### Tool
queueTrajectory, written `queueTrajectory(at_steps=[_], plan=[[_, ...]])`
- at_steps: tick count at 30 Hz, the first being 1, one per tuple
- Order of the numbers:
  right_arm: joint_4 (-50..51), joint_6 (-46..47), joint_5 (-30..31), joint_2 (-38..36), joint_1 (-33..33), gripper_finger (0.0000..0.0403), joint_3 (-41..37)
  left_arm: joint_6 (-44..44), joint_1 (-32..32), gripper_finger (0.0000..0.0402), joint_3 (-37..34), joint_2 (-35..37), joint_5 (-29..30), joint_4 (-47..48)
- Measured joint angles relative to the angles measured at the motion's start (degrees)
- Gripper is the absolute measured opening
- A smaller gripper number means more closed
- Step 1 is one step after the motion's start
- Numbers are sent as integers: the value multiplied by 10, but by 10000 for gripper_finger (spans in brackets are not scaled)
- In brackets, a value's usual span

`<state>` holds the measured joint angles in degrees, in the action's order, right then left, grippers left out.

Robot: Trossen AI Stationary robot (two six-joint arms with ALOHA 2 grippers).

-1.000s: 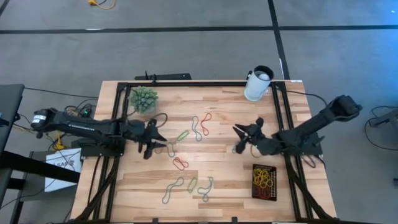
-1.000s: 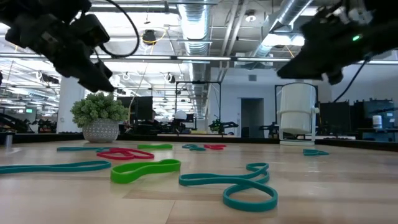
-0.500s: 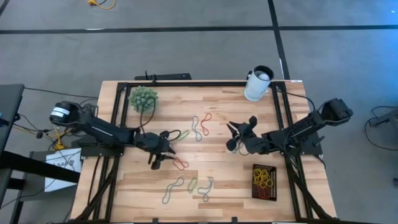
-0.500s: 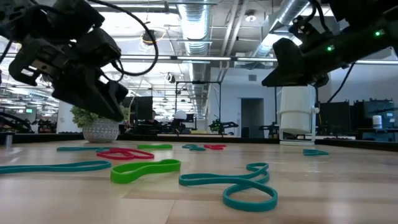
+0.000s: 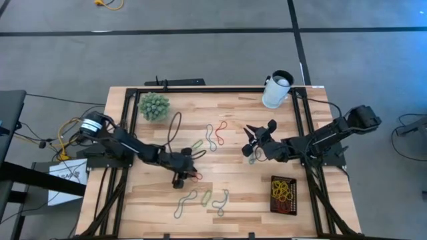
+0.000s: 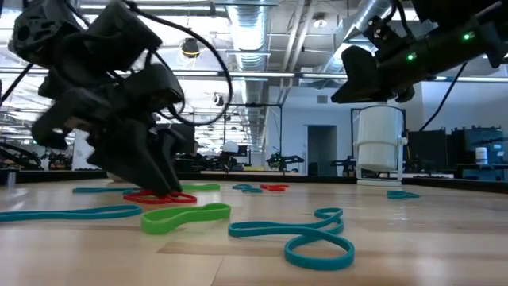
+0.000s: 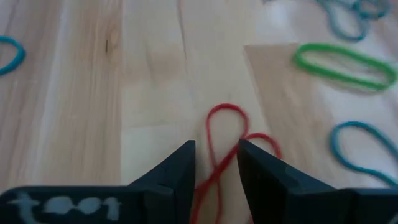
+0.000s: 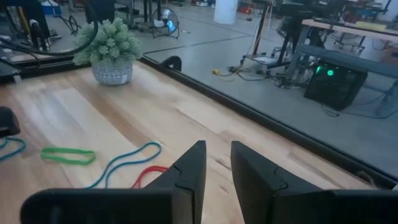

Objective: Pick and place items into bin
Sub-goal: Put the left red rubberband into the black basket

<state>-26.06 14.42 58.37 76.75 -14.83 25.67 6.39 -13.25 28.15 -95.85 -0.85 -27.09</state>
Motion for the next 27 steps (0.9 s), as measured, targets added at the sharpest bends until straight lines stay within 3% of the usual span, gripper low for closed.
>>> queueTrajectory(at_steps=[6,9,14,20,24,27], plan=[[2,-1,0,0,14,71,0,15,-1,106,38,-24,24,67],[2,-1,-9,0,18,71,0,11,-5,84,39,-20,30,75],[-19,1,-108,1,19,71,0,-34,-12,11,38,-13,47,58],[-137,0,-249,45,19,71,0,-96,1,2,79,-5,78,9],[-249,-23,-326,103,19,71,1,-135,16,1,138,-8,91,55],[-280,-29,-351,145,18,71,9,-168,22,0,174,-7,120,78]])
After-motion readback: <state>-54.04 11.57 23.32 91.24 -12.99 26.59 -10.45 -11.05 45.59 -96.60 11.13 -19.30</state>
